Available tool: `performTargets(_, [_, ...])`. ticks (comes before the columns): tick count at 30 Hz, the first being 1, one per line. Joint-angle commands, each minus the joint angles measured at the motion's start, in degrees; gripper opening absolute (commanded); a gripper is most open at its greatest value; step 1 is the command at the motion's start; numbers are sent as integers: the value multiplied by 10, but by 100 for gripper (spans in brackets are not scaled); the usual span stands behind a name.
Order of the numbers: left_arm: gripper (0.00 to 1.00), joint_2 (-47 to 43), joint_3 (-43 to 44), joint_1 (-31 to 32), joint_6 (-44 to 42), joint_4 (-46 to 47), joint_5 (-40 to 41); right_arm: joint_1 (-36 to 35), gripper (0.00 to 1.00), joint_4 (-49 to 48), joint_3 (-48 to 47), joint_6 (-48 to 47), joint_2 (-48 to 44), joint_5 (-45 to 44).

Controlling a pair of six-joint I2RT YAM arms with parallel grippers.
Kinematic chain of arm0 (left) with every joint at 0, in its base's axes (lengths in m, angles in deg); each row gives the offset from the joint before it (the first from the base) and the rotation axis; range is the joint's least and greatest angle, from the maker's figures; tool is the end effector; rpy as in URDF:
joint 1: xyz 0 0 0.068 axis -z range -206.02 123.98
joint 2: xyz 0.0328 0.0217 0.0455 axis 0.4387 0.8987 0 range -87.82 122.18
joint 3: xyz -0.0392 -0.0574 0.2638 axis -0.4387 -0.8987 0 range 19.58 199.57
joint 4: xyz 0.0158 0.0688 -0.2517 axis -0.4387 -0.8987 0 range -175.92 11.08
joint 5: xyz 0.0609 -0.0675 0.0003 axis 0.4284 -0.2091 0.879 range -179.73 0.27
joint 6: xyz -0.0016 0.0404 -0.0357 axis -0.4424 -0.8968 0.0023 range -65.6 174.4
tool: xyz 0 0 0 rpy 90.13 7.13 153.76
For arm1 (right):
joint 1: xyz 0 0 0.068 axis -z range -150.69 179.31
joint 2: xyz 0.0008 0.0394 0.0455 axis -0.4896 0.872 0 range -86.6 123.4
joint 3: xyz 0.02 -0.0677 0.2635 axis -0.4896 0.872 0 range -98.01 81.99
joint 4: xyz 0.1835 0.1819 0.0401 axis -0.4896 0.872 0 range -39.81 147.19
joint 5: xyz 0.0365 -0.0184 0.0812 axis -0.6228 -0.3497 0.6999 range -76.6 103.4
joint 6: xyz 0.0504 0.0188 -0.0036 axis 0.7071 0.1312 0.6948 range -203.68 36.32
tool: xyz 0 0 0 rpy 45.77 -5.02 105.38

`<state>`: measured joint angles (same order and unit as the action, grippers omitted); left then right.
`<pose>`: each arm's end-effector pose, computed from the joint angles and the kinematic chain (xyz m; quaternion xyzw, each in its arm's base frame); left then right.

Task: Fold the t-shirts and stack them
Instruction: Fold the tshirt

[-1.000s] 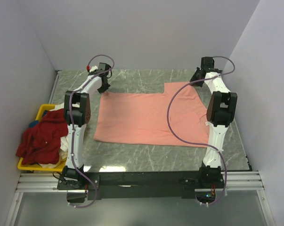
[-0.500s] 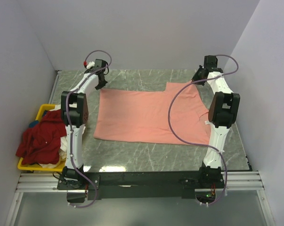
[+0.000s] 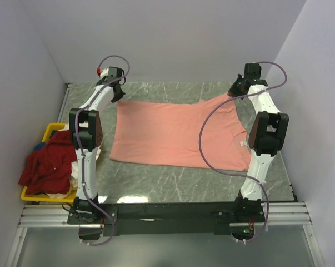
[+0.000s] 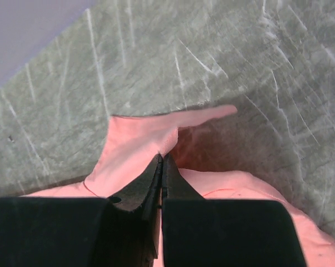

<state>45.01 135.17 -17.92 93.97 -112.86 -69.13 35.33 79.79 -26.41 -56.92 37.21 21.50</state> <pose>0.5150 -0.0607 0.2082 -0.3089 0.8771 0.0221 0.3673 0.4940 -0.0471 0.2484 0.2341 0.8918 0.1329 0.3637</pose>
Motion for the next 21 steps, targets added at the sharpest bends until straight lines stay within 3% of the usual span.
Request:
performTargets(1, [0,-50,17,-7,-19,20,-9,7,0,-24,14,1,-59,-3])
performTargets(13, [0,-157,-137,-6,21,48,-31,7,0,-77,249,32,-208,-18])
performTargets(21, [0,-260,-297,-4,65,56,-22,7,0,-84,390,61,-322,-77])
